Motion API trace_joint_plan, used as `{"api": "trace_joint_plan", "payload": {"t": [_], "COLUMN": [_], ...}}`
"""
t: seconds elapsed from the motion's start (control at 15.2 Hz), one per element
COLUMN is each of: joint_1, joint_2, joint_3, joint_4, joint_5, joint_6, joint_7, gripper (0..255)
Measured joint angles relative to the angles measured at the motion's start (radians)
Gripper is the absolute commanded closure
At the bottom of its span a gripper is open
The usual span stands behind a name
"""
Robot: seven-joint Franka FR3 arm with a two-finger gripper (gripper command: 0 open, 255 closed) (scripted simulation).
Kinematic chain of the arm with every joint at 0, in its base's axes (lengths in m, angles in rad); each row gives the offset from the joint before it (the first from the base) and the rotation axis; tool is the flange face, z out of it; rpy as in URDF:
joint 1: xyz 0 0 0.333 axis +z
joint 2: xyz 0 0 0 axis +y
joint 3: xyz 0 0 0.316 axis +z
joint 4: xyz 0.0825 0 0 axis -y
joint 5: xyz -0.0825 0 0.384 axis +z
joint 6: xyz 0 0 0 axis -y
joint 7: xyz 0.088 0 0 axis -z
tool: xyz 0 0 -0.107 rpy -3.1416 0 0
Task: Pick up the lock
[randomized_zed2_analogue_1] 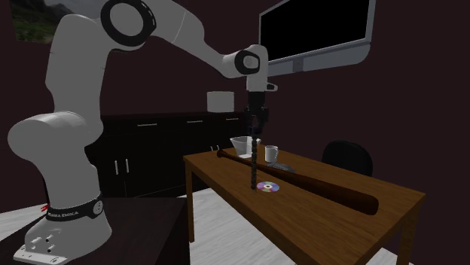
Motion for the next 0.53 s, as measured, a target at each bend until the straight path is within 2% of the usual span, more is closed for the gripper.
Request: {"api": "trace_joint_plan", "payload": {"t": [0.53], "joint_1": [0.000], "joint_2": [-0.017], "joint_3": [0.003], "joint_4": [0.086], "joint_5": [0.008], "joint_6": [-0.101], "joint_7": [-0.007], "gripper": [255]}}
